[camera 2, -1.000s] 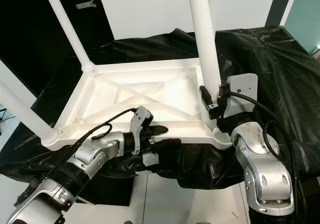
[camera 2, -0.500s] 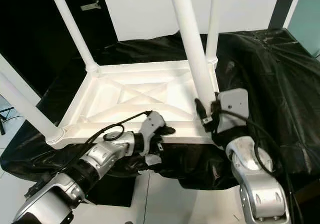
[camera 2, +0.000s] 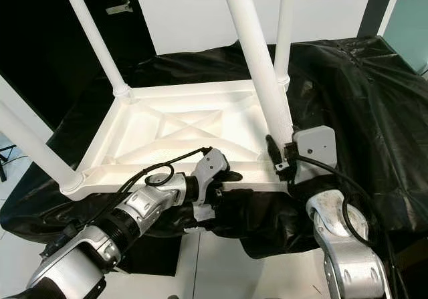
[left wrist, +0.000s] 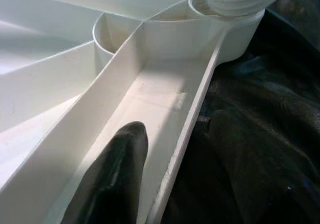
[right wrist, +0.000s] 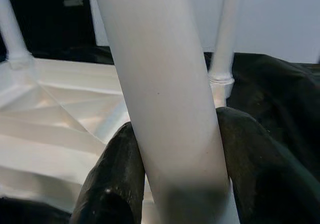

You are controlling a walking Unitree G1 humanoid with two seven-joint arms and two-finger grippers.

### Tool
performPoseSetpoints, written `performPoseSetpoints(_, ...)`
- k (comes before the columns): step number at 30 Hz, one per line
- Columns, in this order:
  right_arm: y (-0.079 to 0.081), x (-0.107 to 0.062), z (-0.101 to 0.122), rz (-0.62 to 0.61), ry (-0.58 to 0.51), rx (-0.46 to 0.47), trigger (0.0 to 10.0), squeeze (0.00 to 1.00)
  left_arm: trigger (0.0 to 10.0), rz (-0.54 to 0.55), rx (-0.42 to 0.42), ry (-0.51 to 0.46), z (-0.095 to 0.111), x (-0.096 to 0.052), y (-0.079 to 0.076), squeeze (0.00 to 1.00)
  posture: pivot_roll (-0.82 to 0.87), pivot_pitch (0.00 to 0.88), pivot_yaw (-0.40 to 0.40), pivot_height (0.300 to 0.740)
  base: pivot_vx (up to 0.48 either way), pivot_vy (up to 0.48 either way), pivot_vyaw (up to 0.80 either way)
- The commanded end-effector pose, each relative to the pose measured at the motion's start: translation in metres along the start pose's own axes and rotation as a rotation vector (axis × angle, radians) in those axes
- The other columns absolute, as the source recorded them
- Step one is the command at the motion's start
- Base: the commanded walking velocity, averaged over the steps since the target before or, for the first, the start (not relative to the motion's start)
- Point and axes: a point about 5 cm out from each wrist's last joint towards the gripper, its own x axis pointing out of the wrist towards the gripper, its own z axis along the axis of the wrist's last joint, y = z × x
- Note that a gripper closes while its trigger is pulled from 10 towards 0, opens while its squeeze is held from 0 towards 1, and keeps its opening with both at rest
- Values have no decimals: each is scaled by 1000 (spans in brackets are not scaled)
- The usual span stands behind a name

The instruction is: Building children table

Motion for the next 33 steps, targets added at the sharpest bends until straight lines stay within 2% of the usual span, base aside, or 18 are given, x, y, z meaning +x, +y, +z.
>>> performPoseSetpoints(1, -1, 0, 1, -16, -19, -12, 10000, 0, 10000, -369, -23, 58, -13, -2, -21, 0, -275, 8, 114, 740, 0, 0, 0)
performPoseSetpoints(2, -1, 0, 1, -16, -19, -12, 10000, 0, 10000, -369, -23, 58, -13, -2, -21, 0, -275, 8, 114, 740, 0, 0, 0)
performPoseSetpoints(3, -1, -3, -6, -23, -10, -62, 10000, 0, 10000, -366, -18, 59, -14, -1, -21, 0, -271, 11, 113, 740, 0, 0, 0)
performPoseSetpoints(6, 0, -8, -13, -30, -5, -118, 10000, 0, 10000, -361, -18, 59, -15, -1, -21, 0, -271, 11, 111, 740, 0, 0, 0)
performPoseSetpoints(8, 0, -10, -16, -41, -4, -133, 10000, 0, 10000, -359, -20, 59, -15, -2, -20, 0, -271, 12, 111, 740, 0, 0, 0)
performPoseSetpoints(9, -3, -14, -24, -84, 10, -152, 10000, 0, 10000, -356, -24, 57, -17, -2, -20, 0, -271, 13, 111, 740, 0, 0, 0)
performPoseSetpoints(16, -4, -10, -37, -125, 5, -210, 10000, 0, 10000, -356, -29, 46, -19, -2, -20, 0, -271, 13, 116, 740, 0, 0, 0)
performPoseSetpoints(20, -1, -6, -41, -120, -2, -215, 10000, 0, 10000, -358, -27, 45, -19, -2, -20, 0, -270, 13, 115, 740, 0, 0, 0)
performPoseSetpoints(25, 10, 2, -47, -82, -39, -203, 10000, 0, 10000, -355, -21, 36, -18, -1, -20, 0, -252, 10, 111, 740, 0, 0, 0)
performPoseSetpoints(29, 22, 1, -51, -14, -62, -124, 10000, 0, 10000, -342, -20, 34, -19, -4, -17, 0, -237, 7, 108, 740, 0, 0, 0)
performPoseSetpoints(33, 25, -5, -55, 26, -51, -66, 10000, 0, 10000, -338, -20, 39, -22, -7, -17, 0, -233, 4, 109, 740, 0, 0, 0)
